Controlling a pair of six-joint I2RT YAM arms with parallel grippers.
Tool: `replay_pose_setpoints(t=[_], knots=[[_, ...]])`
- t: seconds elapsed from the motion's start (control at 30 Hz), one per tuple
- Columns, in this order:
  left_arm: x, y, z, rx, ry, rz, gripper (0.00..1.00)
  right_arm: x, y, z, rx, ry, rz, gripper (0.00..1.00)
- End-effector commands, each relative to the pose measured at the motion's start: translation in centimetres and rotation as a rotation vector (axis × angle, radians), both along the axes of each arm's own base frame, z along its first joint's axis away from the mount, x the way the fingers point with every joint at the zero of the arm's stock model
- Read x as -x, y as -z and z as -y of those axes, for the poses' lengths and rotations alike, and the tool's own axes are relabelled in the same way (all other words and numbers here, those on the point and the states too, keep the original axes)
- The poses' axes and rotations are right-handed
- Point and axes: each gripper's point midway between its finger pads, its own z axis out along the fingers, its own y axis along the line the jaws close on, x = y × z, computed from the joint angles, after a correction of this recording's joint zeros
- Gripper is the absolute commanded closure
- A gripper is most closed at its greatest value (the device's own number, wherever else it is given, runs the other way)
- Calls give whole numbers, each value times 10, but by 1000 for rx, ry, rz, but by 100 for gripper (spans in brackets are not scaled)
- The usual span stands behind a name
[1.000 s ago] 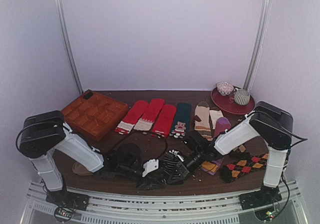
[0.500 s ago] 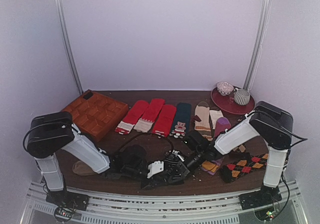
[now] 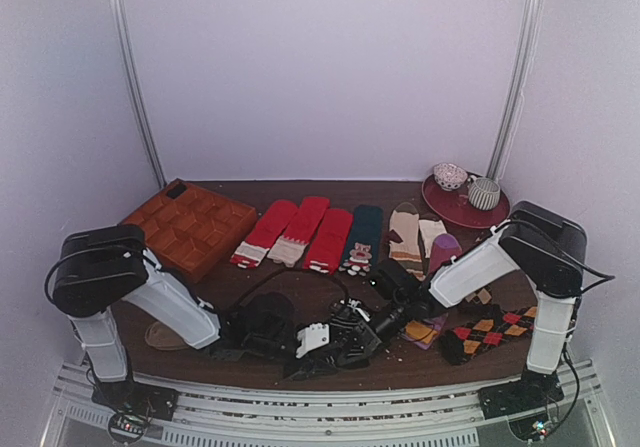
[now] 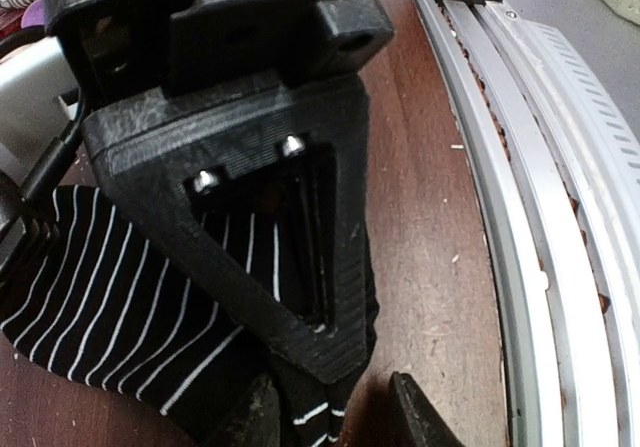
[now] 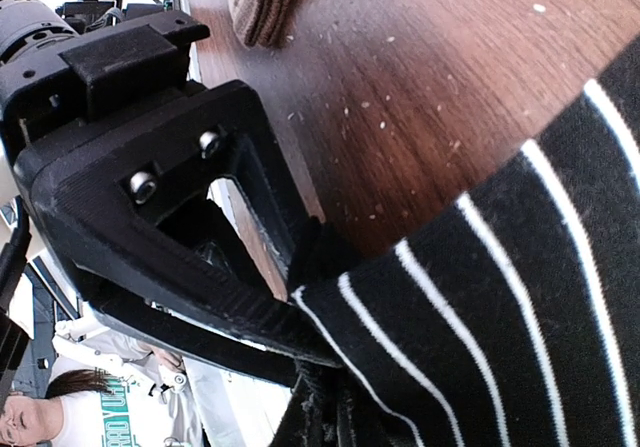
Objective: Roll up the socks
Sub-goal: Roll the sock at the center of the board.
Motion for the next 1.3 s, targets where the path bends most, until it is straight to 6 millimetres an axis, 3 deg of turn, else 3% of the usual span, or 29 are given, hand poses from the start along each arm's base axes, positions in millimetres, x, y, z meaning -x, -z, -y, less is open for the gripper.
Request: replay_pose_setpoints(t=[0.0, 0.13, 0.33, 0.47, 0.57, 0.67, 0.77, 0.83, 0.93, 1.1, 1.27], knots=[[-7, 31, -20, -130, -62, -7, 66, 7, 22, 17, 104, 8, -52, 95], [-8, 37, -25, -160, -81, 3, 76, 7, 21, 18, 107, 1, -54, 95], [-12, 49, -33, -221, -111, 7, 100, 2, 10, 16, 86, 5, -35, 94], [-12, 55, -36, -240, -127, -9, 100, -4, -2, 13, 55, 2, 4, 91], [-10, 58, -36, -252, -134, -37, 100, -9, -16, 8, 13, -10, 64, 78], [-8, 64, -38, -281, -149, -77, 100, -18, -37, 4, -52, -14, 184, 65], [-4, 68, -42, -303, -159, -125, 100, -28, -64, 5, -137, 6, 366, 57], [-1, 70, -45, -316, -166, -161, 100, -33, -86, 9, -201, 27, 540, 55], [5, 73, -49, -321, -172, -224, 100, -41, -104, 20, -252, 98, 806, 46], [12, 80, -56, -348, -173, -287, 100, -36, -89, 34, -233, 100, 1017, 42], [14, 85, -62, -375, -173, -303, 100, -23, -68, 28, -180, -12, 1130, 42]])
